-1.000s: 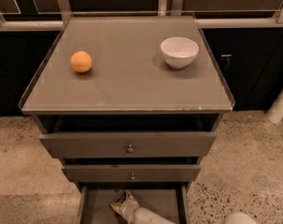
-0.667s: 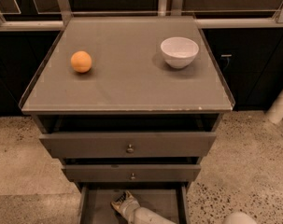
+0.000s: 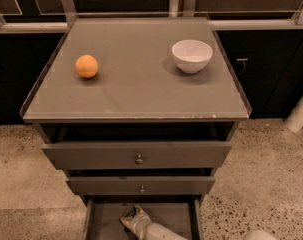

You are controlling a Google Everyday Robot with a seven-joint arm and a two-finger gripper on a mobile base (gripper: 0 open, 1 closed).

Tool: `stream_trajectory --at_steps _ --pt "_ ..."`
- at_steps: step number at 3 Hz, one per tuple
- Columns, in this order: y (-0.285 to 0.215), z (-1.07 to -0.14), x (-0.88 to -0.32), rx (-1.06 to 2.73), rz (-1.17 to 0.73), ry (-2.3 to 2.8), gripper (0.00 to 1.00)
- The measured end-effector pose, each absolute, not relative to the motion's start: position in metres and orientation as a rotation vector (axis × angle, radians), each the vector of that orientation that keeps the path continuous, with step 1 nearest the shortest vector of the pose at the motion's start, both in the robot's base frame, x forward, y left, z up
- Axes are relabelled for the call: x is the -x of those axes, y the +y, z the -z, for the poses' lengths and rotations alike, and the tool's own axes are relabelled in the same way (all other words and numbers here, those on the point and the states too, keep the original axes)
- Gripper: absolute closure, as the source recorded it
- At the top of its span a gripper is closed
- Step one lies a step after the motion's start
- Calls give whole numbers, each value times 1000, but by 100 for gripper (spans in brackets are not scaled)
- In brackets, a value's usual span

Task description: Pick rxbar chocolate from bottom drawer and place on counter

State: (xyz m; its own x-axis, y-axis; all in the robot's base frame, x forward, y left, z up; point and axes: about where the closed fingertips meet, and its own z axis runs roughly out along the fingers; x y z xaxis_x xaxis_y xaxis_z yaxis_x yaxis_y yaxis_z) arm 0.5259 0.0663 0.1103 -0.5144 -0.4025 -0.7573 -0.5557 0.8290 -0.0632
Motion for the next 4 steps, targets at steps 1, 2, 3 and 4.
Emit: stream_trajectory --at_steps 1,2,3,4 --pt "50 -126 -515 685 -269 2178 100" --pt "15 -158 -496 641 -228 2162 100" --pt "-19 -202 -466 571 -161 2117 100" --pt "-53 -252 -438 504 -145 2031 100"
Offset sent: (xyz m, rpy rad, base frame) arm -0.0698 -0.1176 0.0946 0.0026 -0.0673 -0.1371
